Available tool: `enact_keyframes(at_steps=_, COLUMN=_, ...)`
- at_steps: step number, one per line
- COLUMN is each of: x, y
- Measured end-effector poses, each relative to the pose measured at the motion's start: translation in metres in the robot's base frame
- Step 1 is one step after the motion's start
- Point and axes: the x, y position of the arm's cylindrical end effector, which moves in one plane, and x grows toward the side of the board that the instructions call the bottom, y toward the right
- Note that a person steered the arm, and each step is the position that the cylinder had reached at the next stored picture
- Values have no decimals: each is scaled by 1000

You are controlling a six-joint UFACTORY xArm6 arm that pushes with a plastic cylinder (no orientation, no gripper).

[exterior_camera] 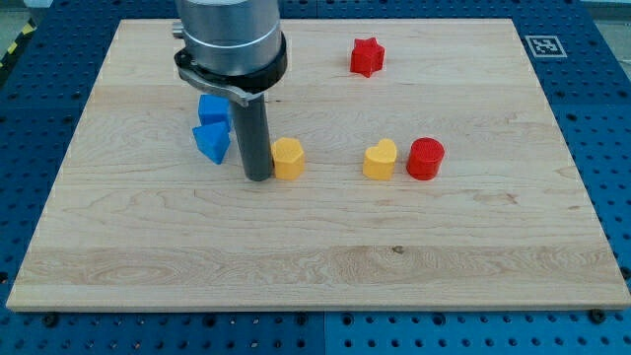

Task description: Move your arm towards red star

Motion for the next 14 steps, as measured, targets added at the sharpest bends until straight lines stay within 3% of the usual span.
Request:
enact_keyframes(at_steps=3, x=4, y=23)
enact_keyframes(at_steps=4, x=38, y=54)
enact_keyframes(at_steps=6, x=105, y=185)
enact_keyframes(at_steps=7, x=111, y=297)
enact_keyframes(at_steps=8, x=73, y=386)
enact_keyframes(at_steps=9, x=14, y=412)
enact_keyframes(at_steps=12, x=-234, y=384)
enact_keyframes(at_steps=13, x=-285, y=343)
enact_keyframes(at_steps=14, x=-284, y=322)
